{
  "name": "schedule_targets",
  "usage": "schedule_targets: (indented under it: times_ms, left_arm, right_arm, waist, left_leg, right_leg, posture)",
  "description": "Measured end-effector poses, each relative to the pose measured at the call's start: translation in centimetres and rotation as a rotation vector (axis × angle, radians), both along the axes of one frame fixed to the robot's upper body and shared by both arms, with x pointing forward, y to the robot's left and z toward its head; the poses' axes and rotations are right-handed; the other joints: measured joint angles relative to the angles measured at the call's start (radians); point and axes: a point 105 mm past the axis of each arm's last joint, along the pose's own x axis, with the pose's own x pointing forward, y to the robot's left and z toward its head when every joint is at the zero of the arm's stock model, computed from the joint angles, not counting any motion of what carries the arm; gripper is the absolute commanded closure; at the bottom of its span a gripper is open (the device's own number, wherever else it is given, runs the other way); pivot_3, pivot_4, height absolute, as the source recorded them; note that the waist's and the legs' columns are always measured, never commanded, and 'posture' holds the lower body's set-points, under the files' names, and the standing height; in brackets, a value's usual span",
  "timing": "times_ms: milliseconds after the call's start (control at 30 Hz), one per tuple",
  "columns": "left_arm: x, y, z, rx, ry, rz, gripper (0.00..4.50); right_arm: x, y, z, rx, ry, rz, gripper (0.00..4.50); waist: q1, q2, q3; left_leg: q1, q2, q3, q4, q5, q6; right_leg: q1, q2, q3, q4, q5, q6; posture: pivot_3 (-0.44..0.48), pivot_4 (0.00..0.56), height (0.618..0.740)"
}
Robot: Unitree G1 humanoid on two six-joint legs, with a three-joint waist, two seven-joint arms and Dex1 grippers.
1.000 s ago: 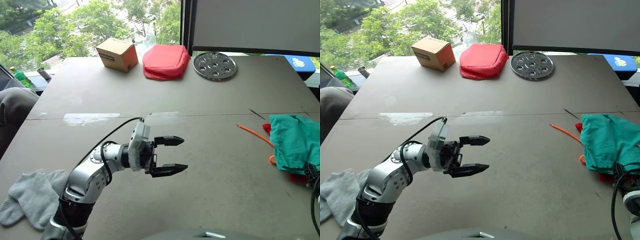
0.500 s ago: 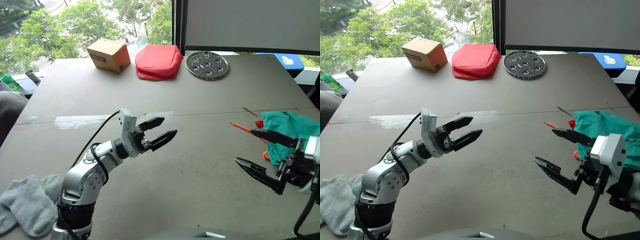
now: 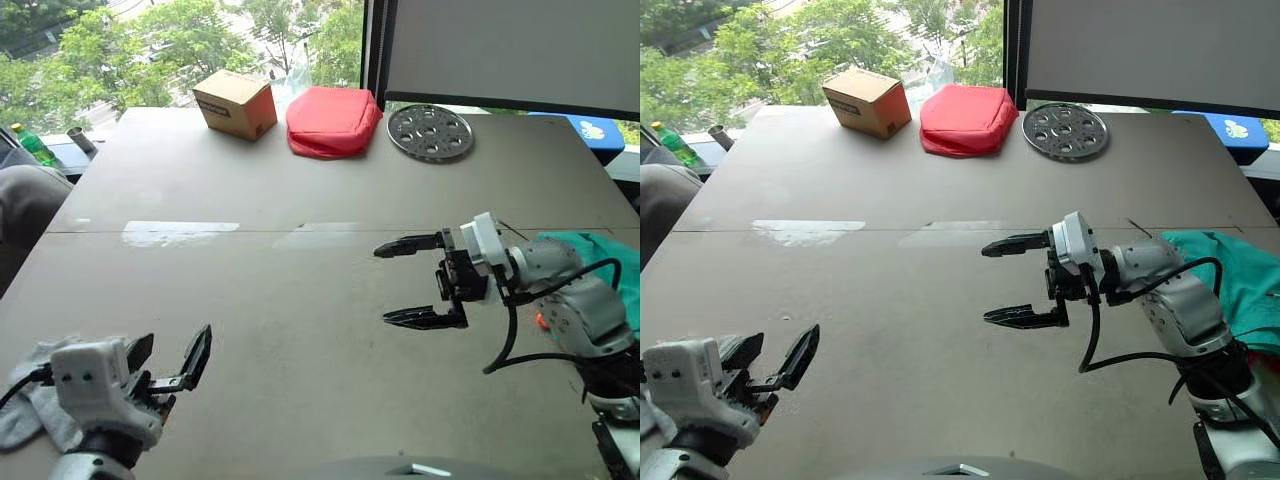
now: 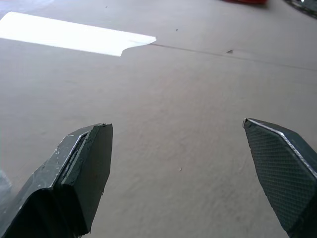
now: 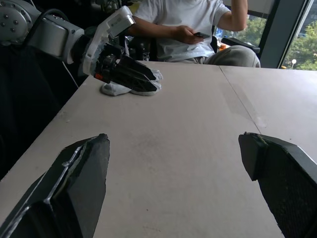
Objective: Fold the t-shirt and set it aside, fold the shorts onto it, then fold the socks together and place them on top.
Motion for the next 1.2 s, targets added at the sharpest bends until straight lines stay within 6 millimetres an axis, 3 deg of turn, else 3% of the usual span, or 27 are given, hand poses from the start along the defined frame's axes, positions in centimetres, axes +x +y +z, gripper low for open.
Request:
schedule_targets:
  times_ms: [133, 333, 567, 667, 800, 967, 1100, 1133, 1200]
  left_arm:
    - [-1.7, 1.6, 0.4, 0.125, 0.012, 0.110, 0.00]
    - [-1.9, 4.5, -0.3, 0.286, 0.100, 0.267, 0.00]
    - [-1.4, 7.1, -2.9, 0.220, 0.207, 0.386, 0.00]
    - [0.1, 8.0, -4.5, 0.139, 0.233, 0.393, 0.00]
    - [1.8, 9.0, -5.0, 0.056, 0.221, 0.412, 0.00]
    - [2.1, 9.0, -5.8, 0.025, 0.238, 0.383, 2.07]
    - [1.7, 9.1, -5.9, -0.004, 0.225, 0.405, 4.08]
    - [1.7, 9.1, -5.9, -0.017, 0.216, 0.405, 4.45]
    - [1.9, 8.6, -5.8, -0.049, 0.199, 0.375, 4.45]
  right_arm:
    - [-0.1, 1.4, 0.3, 0.046, -0.015, 0.079, 0.10]
    - [-0.1, 1.9, 0.6, 0.098, 0.010, 0.093, 0.10]
    - [0.1, 2.0, 0.7, 0.110, 0.012, 0.061, 0.10]
    - [0.1, 2.1, 0.8, 0.116, 0.005, 0.051, 0.10]
    - [0.1, 2.1, 0.9, 0.116, -0.001, 0.035, 0.10]
    - [0.3, 1.7, 0.9, 0.111, 0.003, 0.005, 0.00]
    - [0.5, 1.5, 1.0, 0.108, 0.006, -0.017, 0.00]
    - [0.6, 1.5, 1.0, 0.110, 0.008, -0.021, 0.00]
    - [0.6, 1.5, 1.0, 0.111, 0.010, -0.029, 0.00]
  waist:
    - [0.011, 0.003, 0.002]
    - [0.009, 0.003, 0.002]
    - [0.009, 0.002, 0.000]
    - [0.013, 0.004, 0.000]
    - [0.012, 0.009, -0.005]
    - [0.011, 0.020, -0.010]
    - [0.013, 0.023, -0.013]
    - [0.014, 0.023, -0.013]
    - [0.015, 0.023, -0.013]
  left_leg:
    - [-0.001, 0.000, 0.000, 0.000, 0.000, 0.000]
    - [-0.002, 0.001, 0.000, -0.001, 0.000, 0.000]
    - [-0.002, 0.002, 0.000, 0.000, 0.000, 0.000]
    - [-0.001, 0.002, 0.000, 0.000, 0.000, 0.000]
    - [0.001, 0.002, 0.000, 0.000, 0.000, 0.000]
    - [0.002, 0.002, 0.000, 0.000, 0.000, 0.000]
    - [0.002, 0.001, 0.000, 0.000, 0.000, 0.000]
    - [0.002, 0.001, 0.000, 0.000, 0.000, 0.000]
    - [0.001, 0.000, 0.000, 0.000, 0.000, 0.000]
  right_leg:
    - [-0.001, 0.000, -0.001, 0.001, 0.000, 0.000]
    - [-0.002, 0.000, -0.003, 0.001, 0.000, 0.000]
    - [-0.002, 0.000, -0.004, 0.002, 0.000, 0.000]
    - [-0.002, 0.000, -0.006, 0.003, 0.000, 0.000]
    - [0.000, -0.001, -0.006, 0.004, 0.000, 0.000]
    - [0.001, -0.002, -0.007, 0.004, 0.000, 0.000]
    - [0.001, -0.003, -0.007, 0.003, 0.000, 0.000]
    - [0.001, -0.003, -0.007, 0.003, 0.000, 0.000]
    - [0.001, -0.004, -0.008, 0.003, 0.000, 0.000]
  posture:
    - [0.000, 0.150, 0.739]
    - [0.000, 0.150, 0.739]
    - [0.000, 0.150, 0.739]
    - [0.000, 0.150, 0.739]
    - [0.000, 0.150, 0.739]
    - [0.000, 0.150, 0.739]
    - [0.000, 0.150, 0.739]
    - [0.000, 0.150, 0.739]
    - [0.000, 0.150, 0.739]
